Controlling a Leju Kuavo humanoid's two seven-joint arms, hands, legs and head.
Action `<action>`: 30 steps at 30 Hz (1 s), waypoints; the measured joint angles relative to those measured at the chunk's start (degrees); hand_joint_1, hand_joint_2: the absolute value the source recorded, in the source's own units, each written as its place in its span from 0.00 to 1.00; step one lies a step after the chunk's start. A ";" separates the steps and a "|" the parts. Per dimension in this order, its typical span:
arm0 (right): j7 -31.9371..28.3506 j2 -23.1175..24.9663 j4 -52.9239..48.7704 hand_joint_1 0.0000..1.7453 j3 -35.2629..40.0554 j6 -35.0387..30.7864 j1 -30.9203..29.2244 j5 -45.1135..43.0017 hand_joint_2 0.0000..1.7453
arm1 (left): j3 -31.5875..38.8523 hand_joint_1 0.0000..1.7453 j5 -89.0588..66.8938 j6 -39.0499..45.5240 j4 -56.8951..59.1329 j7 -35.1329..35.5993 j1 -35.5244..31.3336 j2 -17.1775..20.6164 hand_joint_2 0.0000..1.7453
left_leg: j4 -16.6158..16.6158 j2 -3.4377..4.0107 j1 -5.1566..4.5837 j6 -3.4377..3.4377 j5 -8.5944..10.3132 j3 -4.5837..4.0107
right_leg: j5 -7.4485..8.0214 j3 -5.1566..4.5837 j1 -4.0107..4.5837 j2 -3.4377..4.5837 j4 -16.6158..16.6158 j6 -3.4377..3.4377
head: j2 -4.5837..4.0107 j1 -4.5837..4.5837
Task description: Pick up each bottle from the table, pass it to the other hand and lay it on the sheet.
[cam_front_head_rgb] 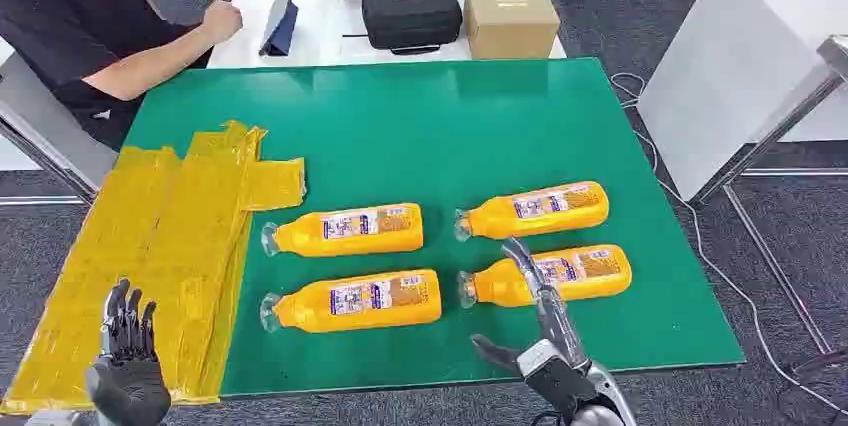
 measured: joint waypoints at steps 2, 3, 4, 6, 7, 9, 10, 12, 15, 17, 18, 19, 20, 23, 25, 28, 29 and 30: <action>1.47 -0.44 -0.31 0.00 0.00 1.78 0.06 -0.09 1.00 | 0.24 0.00 -0.02 -0.26 -0.11 0.15 0.03 -0.17 0.00 | 0.00 0.00 0.01 0.00 0.00 0.03 | 0.00 0.01 0.00 0.00 0.00 0.00 | 0.00 -0.04; 2.36 -0.83 -0.42 0.00 0.00 3.09 0.20 -0.09 1.00 | 0.37 0.00 -0.11 -0.53 -0.13 0.26 0.03 -0.28 0.00 | 0.00 0.00 0.01 0.00 0.00 0.03 | 0.00 0.01 0.00 0.00 0.00 0.00 | 0.00 0.00; 2.92 -1.43 -0.78 0.00 0.00 3.99 0.60 0.53 1.00 | 0.63 0.00 -0.24 -0.78 -0.13 0.35 0.05 -0.46 0.00 | 0.00 -0.02 0.04 0.00 0.00 0.02 | 0.00 0.01 0.00 -0.01 0.00 0.00 | 0.00 -0.02; 4.16 -2.54 -1.99 0.00 -0.59 3.45 1.88 3.99 1.00 | 1.66 0.00 -0.33 -1.55 -0.35 0.44 0.33 -1.07 0.00 | 0.00 -0.02 0.02 0.00 -0.01 0.01 | 0.00 0.00 -0.02 -0.01 0.00 0.00 | 0.00 -0.02; 4.90 -3.37 -2.84 0.00 -1.25 2.77 2.68 6.72 1.00 | 2.43 0.00 -0.33 -2.11 -0.63 0.46 0.54 -1.43 0.00 | 0.00 -0.02 0.01 0.01 -0.01 -0.01 | -0.01 -0.01 -0.01 -0.01 0.00 0.01 | 0.00 -0.02; 6.07 -5.02 -4.02 0.00 -2.47 2.88 3.81 8.48 1.00 | 3.67 0.00 -0.33 -3.23 -0.76 0.48 0.63 -1.94 0.00 | 0.00 -0.01 -0.01 0.01 -0.01 -0.07 | -0.01 -0.05 -0.02 0.00 0.00 0.01 | 0.00 0.00; 6.47 -5.64 -4.46 0.00 -2.78 3.17 4.20 8.74 1.00 | 4.11 0.00 -0.33 -3.69 -0.76 0.48 0.60 -2.01 0.00 | 0.00 0.01 -0.02 0.01 -0.02 -0.06 | -0.01 -0.06 -0.03 0.00 -0.01 0.01 | 0.00 0.02; 7.98 -7.92 -6.56 0.00 -3.39 3.32 6.37 11.24 1.00 | 5.20 0.00 -0.24 -4.59 -0.74 0.48 0.39 -2.14 0.00 | 0.01 -0.07 -0.06 0.09 -0.07 0.00 | -0.03 -0.40 -0.09 -0.05 -0.03 0.03 | 0.00 -0.02; 13.83 -10.57 -10.00 0.00 -4.17 0.38 9.52 22.27 1.00 | 6.97 0.00 0.13 -5.81 -0.57 0.48 0.15 -2.27 0.00 | 0.00 -0.10 -0.09 0.16 -0.12 -0.03 | -0.03 -0.08 -0.15 -0.09 -0.03 0.04 | 0.00 0.00; 20.49 -11.36 -10.58 0.00 -4.76 -1.31 9.52 33.15 1.00 | 7.32 0.00 0.11 -6.29 0.13 0.55 -0.76 -2.25 0.00 | 0.00 0.00 -0.08 0.16 -0.09 -0.03 | 0.00 -0.01 -0.13 -0.02 -0.02 0.04 | 0.00 -0.02; 22.48 -11.91 -10.42 0.00 -5.01 -1.14 8.91 36.69 1.00 | 7.34 0.00 0.09 -6.27 0.55 0.61 -1.34 -2.25 0.00 | -0.01 0.01 -0.08 0.16 -0.09 0.03 | 0.00 0.05 -0.13 -0.02 -0.02 0.04 | 0.00 0.00; 23.33 -12.24 -10.09 0.00 -5.16 -0.85 7.91 38.33 1.00 | 7.37 0.00 0.09 -6.17 0.92 0.66 -1.77 -2.25 0.00 | -0.01 0.03 -0.08 0.16 -0.08 0.06 | 0.01 0.09 -0.12 0.01 -0.01 0.03 | 0.00 0.00; 24.32 -12.83 -8.67 0.00 -5.40 0.13 6.42 40.97 1.00 | 7.43 0.00 0.11 -6.10 1.14 0.79 -2.12 -2.25 0.00 | -0.01 0.10 -0.08 0.17 -0.08 0.11 | 0.04 0.09 -0.12 0.08 -0.01 0.07 | 0.00 -0.02; 25.03 -14.40 -3.01 0.00 -5.77 1.92 1.58 43.54 1.00 | 7.45 0.00 0.11 -5.75 1.60 0.79 -2.90 -2.34 0.00 | 0.00 0.14 -0.09 0.27 0.00 0.18 | 0.07 0.10 -0.13 0.09 -0.02 0.10 | 0.00 -0.02; 24.72 -16.26 1.47 0.00 -6.03 2.91 -2.06 43.41 1.00 | 7.47 0.00 0.13 -5.64 2.12 0.79 -3.46 -2.32 0.00 | 0.01 0.12 -0.13 0.32 0.04 0.16 | 0.12 0.13 -0.16 0.08 -0.02 0.19 | 0.00 -0.02; 24.09 -18.79 8.06 0.00 -6.27 3.06 -7.80 43.10 1.00 | 7.47 0.00 0.50 -5.01 3.79 0.79 -5.06 -2.08 0.00 | 0.02 0.13 -0.16 0.35 0.06 0.14 | 0.16 0.16 -0.17 0.08 -0.01 0.24 | 0.00 -0.04; 23.91 -19.37 10.02 0.00 -6.25 2.97 -9.73 43.30 1.00 | 7.47 0.00 0.88 -4.92 4.37 0.74 -5.65 -1.90 0.00 | 0.02 0.14 -0.16 0.35 0.06 0.14 | 0.18 0.17 -0.17 0.08 -0.01 0.27 | 0.00 -0.02; 23.91 -19.85 12.08 0.00 -6.14 2.69 -11.69 43.80 1.00 | 7.47 0.00 1.18 -4.65 4.83 0.68 -6.13 -1.77 0.00 | 0.03 0.14 -0.16 0.35 0.06 0.14 | 0.18 0.16 -0.17 0.08 -0.01 0.27 | 0.00 0.00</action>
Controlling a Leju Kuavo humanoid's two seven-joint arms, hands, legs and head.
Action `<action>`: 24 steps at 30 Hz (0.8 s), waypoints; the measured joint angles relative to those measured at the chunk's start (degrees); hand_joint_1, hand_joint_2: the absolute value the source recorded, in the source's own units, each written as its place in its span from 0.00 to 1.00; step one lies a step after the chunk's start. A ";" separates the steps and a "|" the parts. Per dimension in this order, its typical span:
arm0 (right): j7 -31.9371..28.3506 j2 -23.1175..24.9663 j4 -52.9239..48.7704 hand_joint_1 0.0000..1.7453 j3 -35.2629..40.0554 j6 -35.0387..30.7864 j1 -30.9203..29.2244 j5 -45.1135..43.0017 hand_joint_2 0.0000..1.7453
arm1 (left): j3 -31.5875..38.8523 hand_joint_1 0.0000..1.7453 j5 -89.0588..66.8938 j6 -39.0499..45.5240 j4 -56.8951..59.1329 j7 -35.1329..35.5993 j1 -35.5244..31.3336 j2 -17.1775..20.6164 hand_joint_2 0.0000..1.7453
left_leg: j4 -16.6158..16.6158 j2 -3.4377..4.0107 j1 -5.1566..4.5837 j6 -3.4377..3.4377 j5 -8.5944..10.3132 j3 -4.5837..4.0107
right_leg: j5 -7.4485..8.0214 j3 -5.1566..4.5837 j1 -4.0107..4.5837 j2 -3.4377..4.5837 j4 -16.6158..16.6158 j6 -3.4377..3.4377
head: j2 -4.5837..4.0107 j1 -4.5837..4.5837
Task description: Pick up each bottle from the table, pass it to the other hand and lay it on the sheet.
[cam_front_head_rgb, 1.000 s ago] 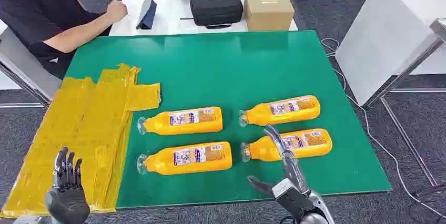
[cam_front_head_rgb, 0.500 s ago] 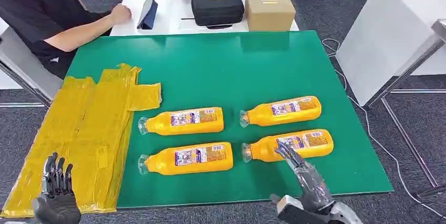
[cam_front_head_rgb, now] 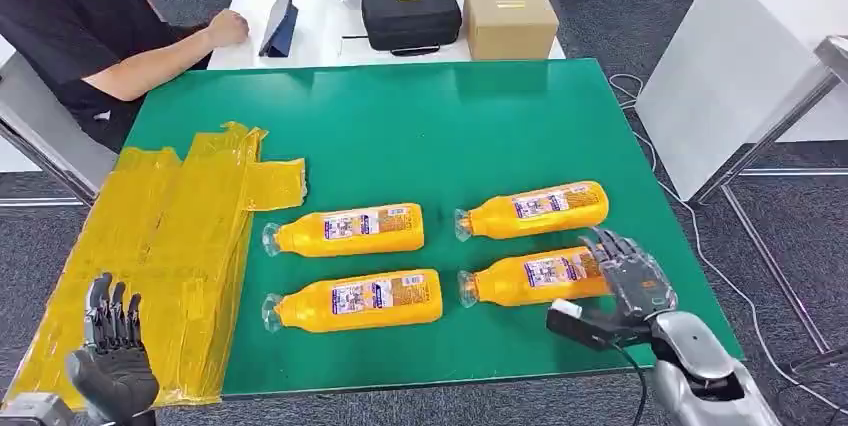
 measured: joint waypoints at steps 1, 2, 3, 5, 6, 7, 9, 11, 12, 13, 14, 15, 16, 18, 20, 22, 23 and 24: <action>0.04 -0.39 1.94 0.00 0.13 -0.55 -1.73 0.55 1.00 | 0.00 0.00 0.28 0.20 0.39 -0.02 -0.35 0.13 0.00 | 0.01 -0.01 0.00 0.00 0.00 0.00 | 0.00 0.00 0.00 0.00 0.00 0.00 | 0.00 -0.04; 0.24 -0.70 3.65 0.00 0.22 -1.05 -3.13 0.98 1.00 | 0.02 0.00 0.30 0.24 0.59 -0.02 -0.56 0.24 0.00 | 0.01 -0.04 0.00 0.00 0.00 0.00 | 0.00 0.01 0.00 -0.01 0.00 0.00 | 0.00 -0.02; 0.65 -0.83 5.36 0.00 0.33 -1.59 -4.64 1.59 1.00 | 0.04 0.00 0.35 0.26 0.76 -0.02 -0.62 0.33 0.00 | 0.01 -0.05 0.00 0.00 0.00 0.00 | 0.00 0.00 0.00 -0.02 0.01 0.00 | 0.00 0.02; 1.31 -0.81 8.02 0.00 0.59 -2.36 -7.08 2.45 1.00 | 0.13 0.00 0.44 0.26 1.05 -0.02 -0.68 0.35 0.00 | 0.01 -0.04 0.01 0.00 0.00 -0.01 | 0.00 -0.01 0.00 -0.01 0.01 0.00 | 0.00 -0.02; 1.42 -0.81 9.12 0.00 0.72 -2.45 -7.95 2.64 1.00 | 0.13 0.00 0.48 0.26 1.18 -0.02 -0.74 0.35 0.00 | 0.01 -0.05 0.01 0.00 0.00 -0.02 | -0.01 -0.02 0.01 -0.01 0.01 0.00 | 0.02 -0.02; 1.51 -0.81 10.34 0.00 0.89 -2.45 -8.83 2.69 1.00 | 0.13 0.00 0.48 0.26 1.31 -0.02 -0.80 0.35 0.00 | 0.01 -0.06 0.02 -0.01 0.00 -0.03 | -0.01 -0.03 0.01 -0.02 0.01 0.00 | 0.00 -0.04; 1.53 -0.81 11.75 0.00 1.20 -2.47 -9.93 2.77 1.00 | 0.15 0.00 0.57 0.26 1.42 -0.02 -0.81 0.37 0.00 | 0.01 -0.07 0.03 -0.01 0.00 -0.08 | -0.01 -0.07 0.01 -0.02 0.01 0.00 | 0.00 -0.02; 1.55 -0.81 12.84 0.00 1.49 -2.47 -10.63 2.80 1.00 | 0.15 0.00 0.68 0.26 1.46 -0.02 -0.83 0.37 0.00 | 0.00 -0.06 0.03 -0.01 0.00 -0.09 | -0.02 -0.08 0.02 -0.02 0.01 -0.01 | 0.00 -0.02; 1.55 -0.81 13.30 0.00 1.64 -2.47 -10.87 2.80 1.00 | 0.15 0.00 0.81 0.24 1.51 -0.02 -0.84 0.37 0.00 | 0.00 -0.06 0.03 -0.01 0.00 -0.09 | -0.02 -0.09 0.02 -0.02 0.01 -0.01 | 0.00 -0.02; 1.55 -0.81 13.67 0.00 1.77 -2.47 -11.07 2.82 1.00 | 0.15 0.00 0.81 0.26 1.57 -0.02 -0.84 0.37 0.00 | 0.00 -0.06 0.03 -0.01 0.00 -0.10 | -0.02 -0.09 0.02 -0.02 0.01 -0.01 | 0.00 -0.04; 1.55 -0.81 13.96 0.00 1.88 -2.49 -11.19 2.82 1.00 | 0.15 0.00 0.81 0.26 1.62 -0.02 -0.84 0.39 0.00 | 0.00 -0.06 0.03 -0.01 0.00 -0.10 | -0.02 -0.09 0.02 -0.02 0.01 -0.01 | 0.00 -0.04; 1.57 -0.81 14.28 0.00 2.01 -2.49 -11.36 2.82 1.00 | 0.17 0.00 0.81 0.24 1.70 -0.02 -0.85 0.39 0.00 | 0.00 -0.06 0.03 -0.01 0.00 -0.10 | -0.02 -0.10 0.02 -0.02 0.01 -0.01 | 0.00 -0.02; 1.57 -0.81 14.53 0.00 2.10 -2.49 -11.46 2.82 1.00 | 0.15 0.00 0.81 0.26 1.75 -0.02 -0.85 0.39 0.00 | 0.00 -0.07 0.03 -0.01 0.00 -0.11 | -0.02 -0.09 0.02 -0.02 0.01 -0.01 | 0.00 -0.04; 1.57 -0.81 14.90 0.00 2.21 -2.49 -11.58 2.80 1.00 | 0.17 0.00 0.81 0.26 1.83 -0.02 -0.84 0.41 0.00 | 0.00 -0.07 0.02 -0.01 0.00 -0.11 | -0.01 -0.09 0.02 -0.02 0.01 0.00 | 0.00 -0.02; 1.62 -0.81 15.20 0.00 2.38 -2.51 -11.70 2.80 1.00 | 0.15 0.00 0.81 0.26 1.86 -0.02 -0.85 0.44 0.00 | 0.00 -0.06 0.02 -0.01 0.00 -0.11 | -0.01 -0.09 0.01 -0.02 0.01 0.00 | 0.00 -0.02; 1.60 -0.81 15.57 0.00 2.53 -2.53 -11.79 2.80 1.00 | 0.15 0.00 0.81 0.24 1.90 -0.02 -0.86 0.44 0.00 | 0.00 -0.07 0.01 -0.01 0.00 -0.11 | -0.01 -0.09 0.01 -0.02 0.01 0.00 | 0.00 -0.02; 1.60 -0.78 15.82 0.00 2.58 -2.53 -11.85 2.80 1.00 | 0.15 0.00 0.81 0.24 1.92 -0.02 -0.86 0.44 0.00 | 0.00 -0.07 0.01 -0.01 0.00 -0.11 | -0.01 -0.09 0.01 -0.02 0.01 0.00 | 0.02 -0.02; 1.57 -0.74 16.12 0.00 2.64 -2.51 -11.96 2.77 1.00 | 0.15 0.00 0.83 0.22 2.01 -0.02 -0.87 0.44 0.00 | 0.00 -0.07 0.01 -0.01 0.00 -0.11 | -0.01 -0.09 0.01 -0.02 0.01 0.00 | 0.00 -0.02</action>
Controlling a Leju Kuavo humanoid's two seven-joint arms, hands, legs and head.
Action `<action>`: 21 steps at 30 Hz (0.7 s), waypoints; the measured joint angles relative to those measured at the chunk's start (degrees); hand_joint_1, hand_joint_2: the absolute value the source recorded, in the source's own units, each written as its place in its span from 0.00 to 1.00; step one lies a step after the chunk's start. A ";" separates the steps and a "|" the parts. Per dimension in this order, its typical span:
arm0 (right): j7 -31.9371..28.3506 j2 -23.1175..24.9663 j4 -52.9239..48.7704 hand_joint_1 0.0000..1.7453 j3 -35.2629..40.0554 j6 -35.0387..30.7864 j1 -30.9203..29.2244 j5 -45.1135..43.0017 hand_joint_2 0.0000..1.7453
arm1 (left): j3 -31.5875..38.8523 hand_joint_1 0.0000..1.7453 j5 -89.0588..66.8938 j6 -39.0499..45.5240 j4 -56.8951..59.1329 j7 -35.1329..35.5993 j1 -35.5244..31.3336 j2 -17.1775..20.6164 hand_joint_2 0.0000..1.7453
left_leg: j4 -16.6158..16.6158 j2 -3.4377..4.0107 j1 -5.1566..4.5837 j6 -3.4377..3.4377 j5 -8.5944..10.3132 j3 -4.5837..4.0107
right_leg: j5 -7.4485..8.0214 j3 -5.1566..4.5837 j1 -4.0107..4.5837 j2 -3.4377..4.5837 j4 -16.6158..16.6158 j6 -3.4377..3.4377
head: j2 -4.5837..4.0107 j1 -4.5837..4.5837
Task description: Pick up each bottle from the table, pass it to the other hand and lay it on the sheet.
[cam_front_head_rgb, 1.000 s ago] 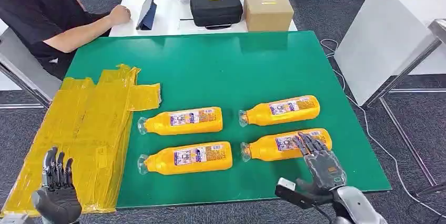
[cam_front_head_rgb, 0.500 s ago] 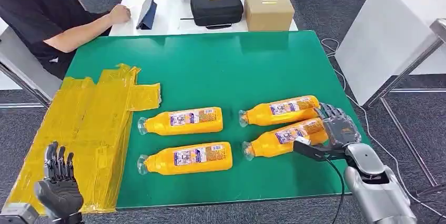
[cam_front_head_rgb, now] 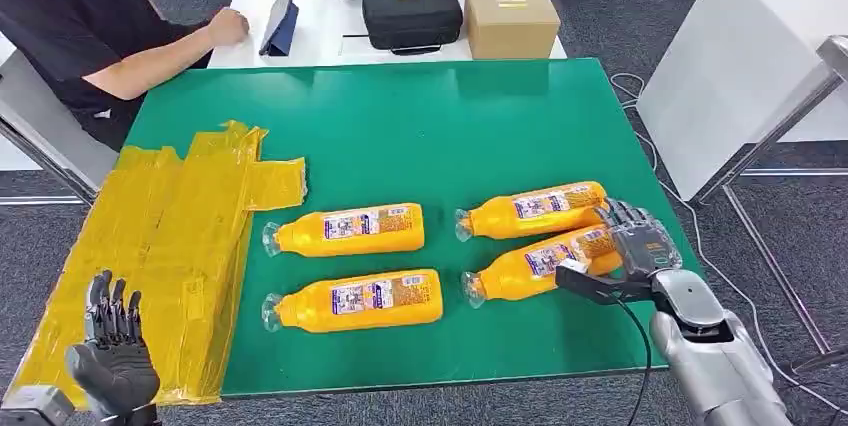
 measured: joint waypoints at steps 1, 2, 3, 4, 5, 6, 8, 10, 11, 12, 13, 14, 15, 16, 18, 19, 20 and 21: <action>-0.07 0.11 0.39 0.00 0.00 0.09 -0.13 -0.07 1.00 | 0.00 0.00 -0.02 -0.07 0.11 0.00 -0.05 0.00 0.00 | 0.00 0.00 0.00 0.00 0.00 0.00 | 0.00 0.00 0.00 0.00 0.00 0.00 | 0.02 0.00; -0.24 0.24 0.79 0.00 0.00 0.28 -0.18 -0.11 1.00 | -0.02 0.00 -0.02 -0.07 0.24 0.00 -0.13 0.00 0.00 | 0.00 0.00 0.00 0.00 0.00 0.00 | 0.00 0.00 0.00 0.00 0.00 0.00 | 0.02 0.00; -0.57 0.44 1.11 0.00 0.00 0.70 -0.17 -0.20 1.00 | -0.11 0.00 0.00 -0.07 0.37 0.00 -0.27 0.00 0.00 | 0.00 0.00 0.00 0.00 0.00 0.01 | 0.00 -0.02 0.00 0.00 0.00 0.00 | 0.00 0.00; -1.03 0.61 1.33 0.00 0.00 1.69 -0.08 -0.48 1.00 | -0.24 0.00 0.00 -0.07 0.46 0.02 -0.42 0.04 0.00 | 0.00 0.00 0.00 0.00 0.00 0.01 | 0.00 -0.02 0.00 0.00 0.00 0.00 | 0.00 0.00; -1.49 0.70 1.35 0.00 -0.02 2.50 -0.04 -0.90 1.00 | -0.48 0.00 0.07 -0.07 0.57 0.09 -0.58 0.09 0.00 | 0.01 0.02 0.01 0.00 0.00 0.04 | 0.00 -0.03 0.00 0.01 -0.01 0.00 | 0.00 -0.02; -1.90 0.70 1.35 0.00 -0.07 3.52 0.19 -1.36 1.00 | -0.63 0.00 0.09 -0.07 0.72 0.22 -0.79 0.15 0.00 | 0.01 0.03 0.03 0.00 0.00 0.07 | 0.00 -0.03 0.00 0.01 -0.01 0.00 | 0.00 -0.02; -2.53 0.37 0.38 0.00 -0.28 5.52 1.39 -2.59 1.00 | -1.07 0.00 0.24 -0.07 1.11 0.42 -1.17 0.30 0.00 | 0.01 0.01 0.04 0.00 -0.01 0.09 | -0.01 -0.04 0.00 0.00 -0.02 -0.01 | 0.00 0.00; -3.06 -0.35 -2.81 0.00 -0.76 8.51 3.97 -3.95 1.00 | -1.51 0.00 0.68 -0.22 1.75 0.74 -1.80 0.64 0.00 | 0.01 -0.08 0.05 0.00 -0.03 0.14 | -0.04 -0.13 0.00 -0.07 -0.02 -0.02 | 0.00 0.02; -3.19 -0.76 -4.32 0.00 -0.92 9.76 5.23 -4.43 1.00 | -1.73 0.00 0.89 -0.24 2.06 0.81 -2.09 0.85 0.00 | 0.01 -0.07 0.05 0.00 -0.04 0.17 | -0.05 -0.12 0.00 -0.07 -0.03 -0.03 | 0.00 0.02; -3.30 -1.20 -6.00 0.00 -1.05 10.88 6.52 -4.79 1.00 | -1.96 0.00 1.24 -0.33 2.38 0.94 -2.40 1.07 0.00 | 0.00 -0.07 0.05 0.00 -0.04 0.17 | -0.05 -0.12 0.01 -0.07 -0.03 -0.03 | 0.02 -0.02; -3.32 -1.55 -7.75 0.00 -1.20 11.82 7.85 -4.87 1.00 | -2.12 0.00 1.35 -0.39 2.64 0.98 -2.69 1.24 0.00 | 0.00 -0.06 0.05 0.00 -0.04 0.18 | -0.05 -0.09 0.01 -0.06 -0.03 -0.03 | 0.00 0.02; -3.32 -1.86 -9.39 0.67 -1.31 12.53 9.13 -4.94 1.00 | -2.27 0.00 1.42 -0.39 2.86 1.07 -2.90 1.42 0.00 | 0.00 -0.04 0.05 0.00 -0.04 0.18 | -0.05 -0.11 0.01 -0.06 -0.03 -0.03 | 0.00 0.02; -3.30 -2.19 -11.00 1.00 -1.38 13.49 10.51 -4.96 1.00 | -2.43 0.00 1.60 -0.39 3.13 1.20 -3.12 1.64 0.00 | 0.00 -0.03 0.05 0.00 -0.04 0.19 | -0.05 -0.11 0.01 -0.05 -0.03 -0.03 | 0.00 0.00; -3.28 -2.54 -12.51 1.00 -1.44 14.20 11.64 -4.96 1.00 | -2.51 0.00 1.86 -0.41 3.37 1.27 -3.33 1.81 0.00 | 0.00 -0.02 0.05 0.00 -0.04 0.21 | -0.05 -0.13 0.01 -0.05 -0.03 -0.03 | 0.02 0.00; -3.10 -3.04 -14.65 1.00 -1.46 15.46 13.40 -5.14 1.00 | -2.67 0.00 2.21 -0.42 3.84 1.31 -3.81 2.06 0.00 | -0.01 0.00 0.05 -0.04 -0.09 0.31 | -0.06 -0.29 0.01 -0.05 -0.04 -0.04 | 0.02 0.00; -2.99 -3.32 -15.50 1.00 -1.51 15.96 14.01 -5.16 1.00 | -2.84 0.00 2.23 -0.42 4.09 1.33 -4.01 2.19 0.00 | -0.01 0.00 0.05 -0.04 -0.09 0.34 | -0.07 -0.26 0.01 -0.04 -0.04 -0.04 | 0.00 0.00; -2.97 -3.43 -16.04 1.00 -1.51 16.26 14.39 -5.16 1.00 | -2.97 0.00 2.32 -0.42 4.33 1.38 -4.22 2.27 0.00 | -0.01 0.00 0.05 -0.04 -0.09 0.35 | -0.07 -0.26 0.01 -0.04 -0.04 -0.04 | 0.02 0.00; -2.95 -3.52 -16.37 1.00 -1.51 16.48 14.67 -5.16 1.00 | -3.10 0.00 2.32 -0.42 4.55 1.38 -4.45 2.32 0.00 | -0.01 0.01 0.05 -0.04 -0.09 0.36 | -0.07 -0.26 0.01 -0.04 -0.04 -0.04 | 0.02 0.00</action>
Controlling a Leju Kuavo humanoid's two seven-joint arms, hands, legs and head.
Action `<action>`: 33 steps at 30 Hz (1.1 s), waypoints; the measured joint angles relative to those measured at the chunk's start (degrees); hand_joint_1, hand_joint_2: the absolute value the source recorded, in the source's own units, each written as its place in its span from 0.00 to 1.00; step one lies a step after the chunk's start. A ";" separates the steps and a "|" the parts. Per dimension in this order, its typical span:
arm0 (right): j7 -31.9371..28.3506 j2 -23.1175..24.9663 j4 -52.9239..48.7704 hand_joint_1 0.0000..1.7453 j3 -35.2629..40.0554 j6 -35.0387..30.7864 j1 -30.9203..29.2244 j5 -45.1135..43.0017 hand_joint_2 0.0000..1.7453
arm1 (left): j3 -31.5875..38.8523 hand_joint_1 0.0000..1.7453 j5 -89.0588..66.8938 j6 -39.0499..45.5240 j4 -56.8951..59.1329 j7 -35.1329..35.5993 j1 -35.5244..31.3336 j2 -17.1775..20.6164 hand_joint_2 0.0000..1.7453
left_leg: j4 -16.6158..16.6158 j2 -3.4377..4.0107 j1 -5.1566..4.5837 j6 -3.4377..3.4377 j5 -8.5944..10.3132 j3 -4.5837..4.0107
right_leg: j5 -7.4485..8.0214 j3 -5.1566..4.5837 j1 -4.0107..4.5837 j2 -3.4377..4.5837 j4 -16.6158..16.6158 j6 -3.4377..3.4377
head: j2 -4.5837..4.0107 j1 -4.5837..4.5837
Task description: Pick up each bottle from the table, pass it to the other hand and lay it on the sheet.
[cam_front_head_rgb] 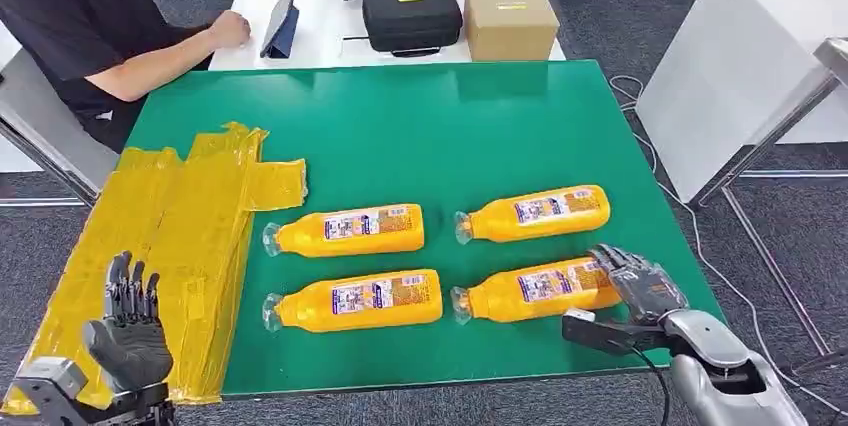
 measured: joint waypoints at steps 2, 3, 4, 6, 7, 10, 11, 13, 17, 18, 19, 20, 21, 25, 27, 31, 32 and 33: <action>-0.02 -0.15 -0.13 1.00 0.04 0.17 0.15 0.00 1.00 | -0.22 0.00 0.04 0.02 0.50 0.00 -0.41 0.06 0.00 | 0.00 0.00 0.00 0.00 0.00 0.04 | 0.00 0.04 0.00 0.00 0.00 0.00 | -0.02 0.00; -0.09 -0.31 -0.13 1.00 0.15 0.17 0.17 0.02 1.00 | -0.24 0.00 0.07 0.02 0.70 0.00 -0.57 0.09 0.00 | 0.00 0.00 0.00 0.00 0.00 0.07 | 0.00 0.07 0.00 0.00 0.00 0.00 | -0.02 0.02; -0.20 -0.44 -0.13 1.00 0.28 0.17 0.15 0.00 1.00 | -0.24 0.00 0.07 0.04 0.85 0.00 -0.70 0.11 0.00 | 0.00 0.00 0.00 0.00 0.01 0.08 | 0.01 0.08 0.00 0.00 0.00 0.00 | -0.02 0.00; -0.26 -0.63 -0.13 1.00 0.42 0.17 0.15 0.00 1.00 | -0.24 0.00 0.07 0.04 1.16 0.00 -0.94 0.20 0.00 | 0.00 -0.01 -0.01 0.01 0.01 0.11 | 0.01 0.11 0.00 0.00 0.00 0.01 | -0.02 0.02; -0.31 -0.74 -0.13 1.00 0.48 0.17 0.15 0.00 1.00 | -0.26 0.00 0.07 0.04 1.33 0.00 -1.04 0.24 0.00 | 0.00 -0.01 -0.01 0.01 0.01 0.11 | 0.01 0.12 0.00 0.00 0.00 0.01 | -0.02 0.00; -0.37 -0.85 -0.13 1.00 0.55 0.17 0.16 0.00 1.00 | -0.26 0.00 0.07 0.04 1.64 0.00 -1.17 0.33 0.00 | 0.01 -0.01 -0.01 0.01 0.01 0.12 | 0.01 0.11 -0.01 0.00 0.00 0.01 | -0.02 0.00; -0.37 -0.85 -0.13 1.00 0.55 0.17 0.15 0.00 1.00 | -0.26 0.00 0.07 0.04 1.73 0.00 -1.19 0.33 0.00 | 0.01 0.00 -0.01 0.01 0.01 0.12 | 0.01 0.12 -0.01 0.00 0.00 0.01 | -0.02 0.00; -0.37 -0.85 -0.13 1.00 0.59 0.18 0.16 0.00 1.00 | -0.28 0.00 0.07 0.04 1.92 0.00 -1.24 0.37 0.00 | 0.01 0.00 -0.01 0.01 0.01 0.12 | 0.01 0.11 -0.01 0.01 0.00 0.01 | -0.02 0.00; -0.37 -0.87 -0.13 1.00 0.59 0.20 0.16 0.02 1.00 | -0.28 0.00 0.07 0.04 1.99 0.00 -1.24 0.44 0.00 | 0.01 0.00 -0.01 0.00 0.01 0.13 | 0.01 0.12 0.00 0.00 0.00 0.00 | -0.02 0.00; -0.39 -0.87 -0.13 1.00 0.61 0.17 0.15 0.00 1.00 | -0.28 0.00 0.07 0.06 1.99 0.00 -1.24 0.46 0.00 | 0.01 -0.01 -0.01 0.00 0.01 0.13 | 0.01 0.13 0.00 0.00 0.00 0.00 | -0.02 0.00; -0.52 -0.94 -0.13 1.00 0.70 0.17 0.12 -0.06 1.00 | -0.28 0.00 0.13 0.13 1.99 0.00 -1.24 0.46 0.00 | 0.01 0.00 -0.01 0.00 0.01 0.13 | 0.01 0.14 0.00 0.00 0.00 0.00 | -0.02 0.00; -0.61 -1.18 -0.11 1.00 0.85 0.17 0.01 -0.20 1.00 | -0.28 0.00 0.15 0.26 1.99 0.00 -1.24 0.46 0.00 | 0.01 0.00 -0.01 0.00 0.01 0.13 | 0.01 0.14 -0.01 0.01 0.00 0.01 | -0.02 0.00; -0.77 -1.40 -0.06 1.00 1.01 0.20 -0.09 -0.33 1.00 | -0.28 0.00 0.22 0.37 1.99 0.00 -1.24 0.46 0.00 | 0.01 0.00 -0.01 0.00 0.01 0.13 | 0.01 0.14 0.00 0.01 0.00 0.01 | 0.00 0.00; -1.16 -2.21 0.48 0.00 2.06 0.48 -0.95 -0.77 1.00 | -0.28 0.00 0.74 0.59 1.99 0.00 -1.21 0.46 0.00 | 0.00 0.04 -0.01 0.00 0.01 0.13 | 0.01 0.21 0.00 0.02 0.00 0.01 | -0.02 0.00; -1.22 -2.27 0.88 0.00 2.40 0.24 -1.25 -1.16 1.00 | -0.26 0.00 0.92 0.81 1.99 -0.02 -1.11 0.46 0.00 | 0.00 0.03 -0.01 0.01 0.01 0.13 | 0.01 0.20 0.00 0.02 0.00 0.01 | 0.00 0.02; -1.49 -2.27 2.21 0.00 3.54 0.11 -2.73 -1.60 1.00 | -0.24 0.00 1.33 1.12 1.99 -0.18 -0.85 0.46 0.00 | 0.01 0.03 -0.01 0.01 0.02 0.11 | 0.02 0.43 0.00 0.02 0.01 0.01 | -0.02 0.02; -1.75 -2.27 2.86 0.00 3.98 0.11 -3.35 -1.68 1.00 | -0.22 0.00 1.57 1.22 1.99 -0.22 -0.81 0.48 0.00 | 0.01 0.04 -0.01 0.02 0.05 0.10 | 0.04 0.66 0.00 0.02 0.01 0.02 | -0.02 -0.02; -1.83 -2.25 3.47 0.00 4.37 0.13 -3.97 -1.68 1.00 | -0.22 0.00 1.92 1.25 1.99 -0.28 -0.79 0.50 0.00 | 0.01 0.05 0.00 0.03 0.06 0.12 | 0.05 0.69 0.01 0.04 0.01 0.02 | -0.02 0.02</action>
